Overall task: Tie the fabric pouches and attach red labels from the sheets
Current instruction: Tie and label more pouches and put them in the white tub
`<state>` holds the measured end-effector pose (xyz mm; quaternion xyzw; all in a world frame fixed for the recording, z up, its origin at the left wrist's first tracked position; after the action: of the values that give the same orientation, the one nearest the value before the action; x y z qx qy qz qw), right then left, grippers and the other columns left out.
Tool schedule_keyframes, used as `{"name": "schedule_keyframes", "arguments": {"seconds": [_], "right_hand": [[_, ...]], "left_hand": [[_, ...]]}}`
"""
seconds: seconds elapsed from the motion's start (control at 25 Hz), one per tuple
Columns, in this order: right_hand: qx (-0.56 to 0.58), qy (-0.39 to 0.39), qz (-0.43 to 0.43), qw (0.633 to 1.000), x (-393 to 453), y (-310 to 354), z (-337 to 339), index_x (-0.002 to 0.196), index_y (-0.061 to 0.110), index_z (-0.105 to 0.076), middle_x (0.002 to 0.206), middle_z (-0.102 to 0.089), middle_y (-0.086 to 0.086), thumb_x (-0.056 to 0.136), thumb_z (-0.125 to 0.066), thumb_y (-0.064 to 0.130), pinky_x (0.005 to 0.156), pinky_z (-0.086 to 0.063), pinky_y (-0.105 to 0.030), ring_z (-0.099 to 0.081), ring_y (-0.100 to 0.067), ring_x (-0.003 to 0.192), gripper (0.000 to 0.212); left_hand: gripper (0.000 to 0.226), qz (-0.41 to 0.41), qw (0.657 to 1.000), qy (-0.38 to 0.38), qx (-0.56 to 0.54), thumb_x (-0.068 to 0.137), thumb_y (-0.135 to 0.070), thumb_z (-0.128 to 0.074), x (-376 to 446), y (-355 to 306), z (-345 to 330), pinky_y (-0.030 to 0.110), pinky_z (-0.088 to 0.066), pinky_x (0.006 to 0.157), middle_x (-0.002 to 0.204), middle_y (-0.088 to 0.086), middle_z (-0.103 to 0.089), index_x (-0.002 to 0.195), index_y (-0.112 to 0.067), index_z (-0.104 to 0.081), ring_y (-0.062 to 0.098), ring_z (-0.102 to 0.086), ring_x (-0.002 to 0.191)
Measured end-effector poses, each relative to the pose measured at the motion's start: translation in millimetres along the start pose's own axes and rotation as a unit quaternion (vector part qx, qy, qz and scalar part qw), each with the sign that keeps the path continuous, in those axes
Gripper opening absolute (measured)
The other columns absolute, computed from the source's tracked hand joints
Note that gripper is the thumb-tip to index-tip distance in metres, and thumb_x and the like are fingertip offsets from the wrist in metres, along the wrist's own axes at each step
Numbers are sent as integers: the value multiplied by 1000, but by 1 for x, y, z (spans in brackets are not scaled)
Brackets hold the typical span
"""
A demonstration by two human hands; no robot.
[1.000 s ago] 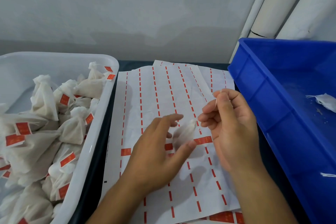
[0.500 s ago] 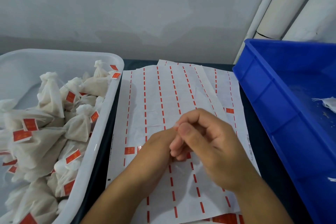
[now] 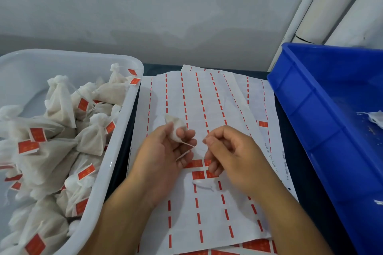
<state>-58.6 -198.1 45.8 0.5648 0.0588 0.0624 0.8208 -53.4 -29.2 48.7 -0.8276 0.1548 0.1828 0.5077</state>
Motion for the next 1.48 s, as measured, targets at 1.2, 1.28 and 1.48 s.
{"name": "schedule_keyframes", "arguments": {"seconds": [1.2,1.28,1.48], "right_hand": [[-97,-53,192,975,-3,6,8,105,23,-72,119,-69,19,102,-61,32,100,-45,-16,-59,-4,122,15],[-93,-23,180,979,-3,5,6,107,23,-73,118,-71,17,102,-60,32,99,-43,-11,-60,-3,120,16],[-77,-23,184,980,-2,4,7,108,23,-72,115,-72,17,103,-60,32,97,-48,-14,-63,-5,118,16]], "left_hand": [[50,-299,758,101,571,95,-59,-18,-7,32,-7,12,-48,85,101,-35,-61,99,-46,-66,-7,-59,103],[40,-310,764,101,557,95,-53,-24,-8,32,-9,9,-48,75,88,-34,-61,87,-45,-63,-5,-62,96],[41,-307,773,120,542,98,-51,-26,-10,30,-11,12,-50,74,85,-28,-64,81,-49,-63,-1,-64,92]]}}
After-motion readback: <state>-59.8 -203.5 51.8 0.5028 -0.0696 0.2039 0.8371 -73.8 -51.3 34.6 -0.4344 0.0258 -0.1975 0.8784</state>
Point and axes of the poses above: each hand's wrist, its own x-axis towards the middle knuckle, its own z-axis out of the back of the hand, y = z × x, the point moved 1 cm from there along x, towards the middle knuckle
